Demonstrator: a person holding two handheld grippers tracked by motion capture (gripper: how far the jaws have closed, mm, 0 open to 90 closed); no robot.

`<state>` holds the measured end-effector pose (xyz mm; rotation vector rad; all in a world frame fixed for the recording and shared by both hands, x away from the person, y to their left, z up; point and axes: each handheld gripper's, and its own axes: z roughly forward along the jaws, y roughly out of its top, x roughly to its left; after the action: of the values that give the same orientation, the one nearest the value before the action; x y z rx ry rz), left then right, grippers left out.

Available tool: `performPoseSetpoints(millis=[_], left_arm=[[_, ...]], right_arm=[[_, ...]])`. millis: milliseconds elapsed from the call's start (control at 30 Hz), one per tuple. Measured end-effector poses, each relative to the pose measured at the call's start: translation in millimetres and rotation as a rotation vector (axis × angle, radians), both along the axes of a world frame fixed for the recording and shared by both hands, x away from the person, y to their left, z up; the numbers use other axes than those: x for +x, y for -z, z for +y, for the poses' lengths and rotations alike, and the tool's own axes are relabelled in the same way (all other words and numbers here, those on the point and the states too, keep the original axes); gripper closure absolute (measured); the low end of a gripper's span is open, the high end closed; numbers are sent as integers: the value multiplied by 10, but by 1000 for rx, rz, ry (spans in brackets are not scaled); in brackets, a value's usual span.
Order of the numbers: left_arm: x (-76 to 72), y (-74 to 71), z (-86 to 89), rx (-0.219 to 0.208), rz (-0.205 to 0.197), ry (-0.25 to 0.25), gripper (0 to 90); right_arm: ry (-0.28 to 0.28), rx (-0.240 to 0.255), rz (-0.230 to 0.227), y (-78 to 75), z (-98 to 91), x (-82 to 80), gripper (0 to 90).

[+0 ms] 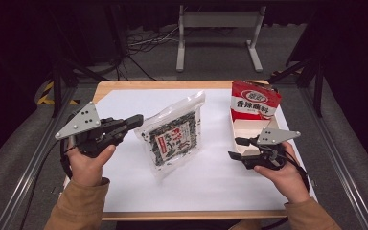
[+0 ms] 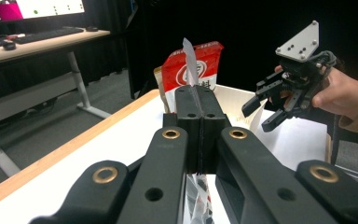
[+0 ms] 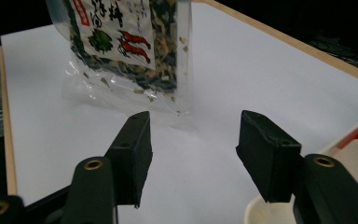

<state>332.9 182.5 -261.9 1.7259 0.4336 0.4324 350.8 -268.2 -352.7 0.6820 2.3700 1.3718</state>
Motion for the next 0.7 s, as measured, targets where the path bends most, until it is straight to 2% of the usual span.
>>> performPoseSetpoints(millis=[133,367,700], left_arm=[[-4,1,-5,-2,1,5,900],[-9,8,-16,-5,8,23,900],[-21,2,-32,-4,4,41,900]], right_arm=[[-27,27,-14,-65,69,44,438],[-53,41,-2,-117,212,146,404],[-90,79,-12,-208,366,269,373]])
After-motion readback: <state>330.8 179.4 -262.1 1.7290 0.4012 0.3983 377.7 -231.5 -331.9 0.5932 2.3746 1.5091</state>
